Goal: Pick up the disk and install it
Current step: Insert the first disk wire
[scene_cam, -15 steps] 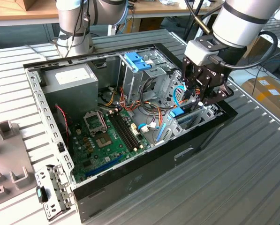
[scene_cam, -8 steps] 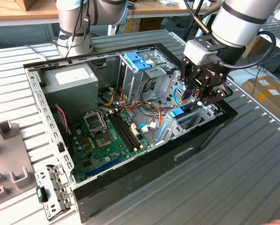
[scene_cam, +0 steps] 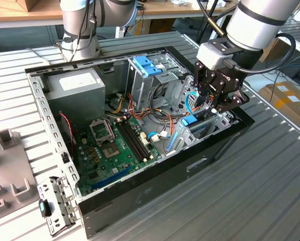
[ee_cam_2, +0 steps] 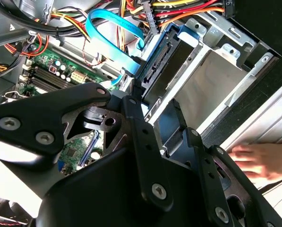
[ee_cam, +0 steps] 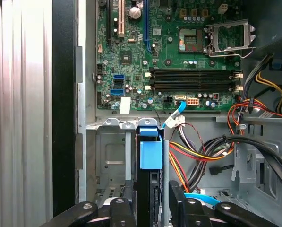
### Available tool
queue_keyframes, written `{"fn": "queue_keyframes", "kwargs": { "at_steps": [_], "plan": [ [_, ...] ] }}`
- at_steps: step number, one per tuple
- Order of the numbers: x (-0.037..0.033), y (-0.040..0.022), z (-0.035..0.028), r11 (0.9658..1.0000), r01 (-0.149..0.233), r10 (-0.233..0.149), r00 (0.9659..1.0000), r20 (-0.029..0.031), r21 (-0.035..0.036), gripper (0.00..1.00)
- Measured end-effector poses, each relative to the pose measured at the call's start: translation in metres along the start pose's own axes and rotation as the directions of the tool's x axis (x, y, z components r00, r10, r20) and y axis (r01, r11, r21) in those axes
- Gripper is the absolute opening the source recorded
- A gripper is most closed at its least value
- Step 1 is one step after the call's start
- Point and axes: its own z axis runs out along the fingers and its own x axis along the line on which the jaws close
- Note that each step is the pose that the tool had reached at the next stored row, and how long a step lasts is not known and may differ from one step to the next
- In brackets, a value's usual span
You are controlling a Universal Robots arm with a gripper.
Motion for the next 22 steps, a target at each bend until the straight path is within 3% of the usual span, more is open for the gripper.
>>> {"fn": "queue_keyframes", "kwargs": {
  "at_steps": [2,6,13,18,22],
  "plan": [
    [0.0,0.0,-0.001,1.0,0.0,0.0,1.0,-0.0006,0.0,0.42],
    [0.0,0.0,-0.0088,1.0,0.0,0.0,1.0,-0.0004,0.0,0.42],
    [0.0,-0.0026,-0.01,1.0,0.0,0.0,1.0,-0.0002,-0.0001,0.42],
    [0.0,-0.0027,-0.0173,1.0,0.0,0.0,1.0,0.0028,-0.0001,0.42],
    [-0.0005,-0.0079,-0.0174,1.0,0.0,0.0,1.0,0.0032,-0.0001,0.42]
  ]
}}
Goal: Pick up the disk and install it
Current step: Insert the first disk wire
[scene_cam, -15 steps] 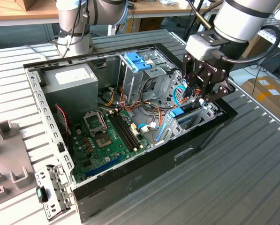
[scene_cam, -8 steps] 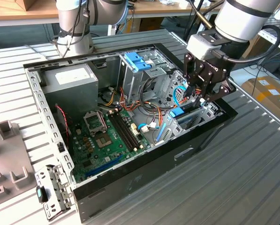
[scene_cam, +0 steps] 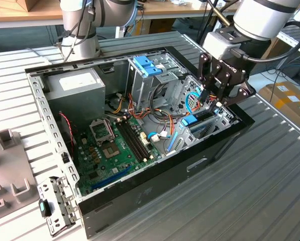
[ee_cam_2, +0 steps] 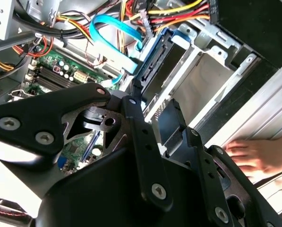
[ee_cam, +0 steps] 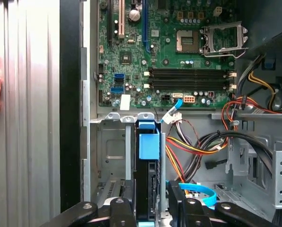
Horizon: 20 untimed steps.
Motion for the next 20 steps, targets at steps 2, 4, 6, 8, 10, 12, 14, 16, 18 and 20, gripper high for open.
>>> {"fn": "queue_keyframes", "kwargs": {
  "at_steps": [2,4,6,8,10,12,14,16,18,20],
  "plan": [
    [-0.0013,-0.0029,0.0001,1.0,0.0,0.0,1.0,0.0002,0.0,0.42],
    [-0.0051,-0.0048,0.0001,1.0,0.0,0.0,1.0,0.0001,0.0,0.42],
    [-0.0094,-0.0068,-0.0006,1.0,0.0,0.0,1.0,-0.0003,-0.0012,0.42],
    [-0.0095,-0.008,-0.0048,1.0,0.0,0.0,1.0,0.0,-0.0039,0.42],
    [-0.0097,-0.0092,-0.0118,1.0,0.0,0.0,1.0,0.0002,-0.0064,0.42],
    [-0.0113,-0.0097,-0.0106,1.0,0.0,0.0,1.0,-0.0006,-0.0065,0.42],
    [-0.0142,-0.0102,-0.0081,1.0,0.0,0.0,1.0,-0.0013,-0.0064,0.42],
    [-0.0179,-0.0112,-0.0044,1.0,0.0,0.0,1.0,-0.0036,-0.0064,0.42],
    [-0.0198,-0.0127,-0.0002,1.0,0.0,0.0,1.0,-0.008,-0.0064,0.42],
    [-0.0206,-0.014,0.0027,1.0,0.001,-0.001,0.9999,-0.0117,-0.0063,0.42]
  ]
}}
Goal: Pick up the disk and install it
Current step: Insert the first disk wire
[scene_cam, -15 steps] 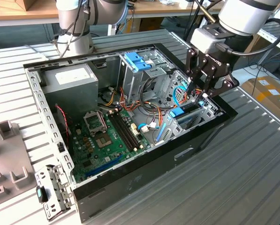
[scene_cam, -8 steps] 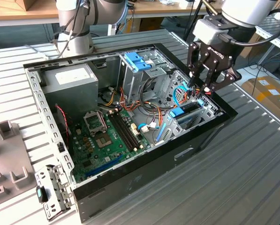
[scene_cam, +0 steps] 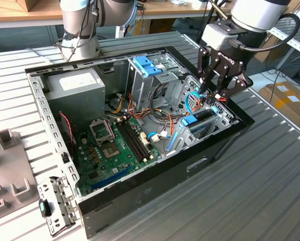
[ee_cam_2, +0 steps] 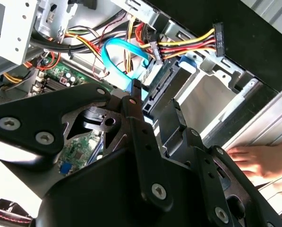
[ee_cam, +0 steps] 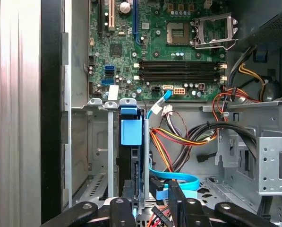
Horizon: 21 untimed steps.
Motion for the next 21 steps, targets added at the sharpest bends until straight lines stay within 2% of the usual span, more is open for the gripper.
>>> {"fn": "queue_keyframes", "kwargs": {
  "at_steps": [2,5,14,16,17,19,21],
  "plan": [
    [-0.0001,-0.001,0.0041,1.0,0.001,-0.001,1.0,-0.0043,0.0001,0.42],
    [-0.0002,-0.0011,0.0097,1.0,0.001,-0.001,1.0,-0.0052,0.0001,0.42],
    [-0.0002,-0.0011,0.01,1.0,0.001,-0.001,1.0,-0.0054,0.0001,0.41],
    [-0.0002,-0.0011,0.0101,1.0,0.001,-0.001,1.0,-0.0054,0.0001,0.28],
    [-0.0002,-0.0011,0.0101,1.0,0.001,-0.001,1.0,-0.0054,0.0,0.28],
    [-0.0002,-0.0011,0.0102,1.0,0.001,-0.001,1.0,-0.0053,0.0001,0.16],
    [-0.0002,-0.0011,0.0102,1.0,0.001,-0.001,1.0,-0.0053,0.0001,0.16]
  ]
}}
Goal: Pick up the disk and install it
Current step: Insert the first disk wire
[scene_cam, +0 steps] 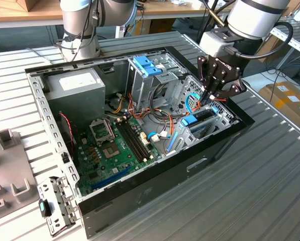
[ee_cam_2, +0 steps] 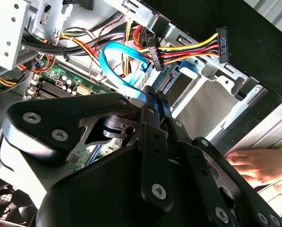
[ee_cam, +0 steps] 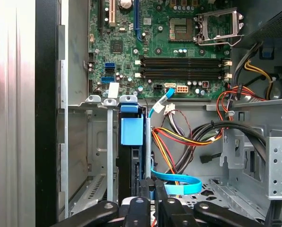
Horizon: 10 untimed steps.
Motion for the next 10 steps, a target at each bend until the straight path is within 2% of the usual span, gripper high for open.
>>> {"fn": "queue_keyframes", "kwargs": {
  "at_steps": [2,4,10],
  "plan": [
    [0.0,0.0,0.0001,1.0,0.0,0.0,1.0,0.0001,0.0,0.16],
    [0.0003,0.0025,0.0001,0.9999,0.008,-0.008,1.0,0.0002,0.006,0.16],
    [0.0022,0.0067,0.0019,0.9993,0.036,-0.036,0.9994,-0.0001,0.014,0.16]
  ]
}}
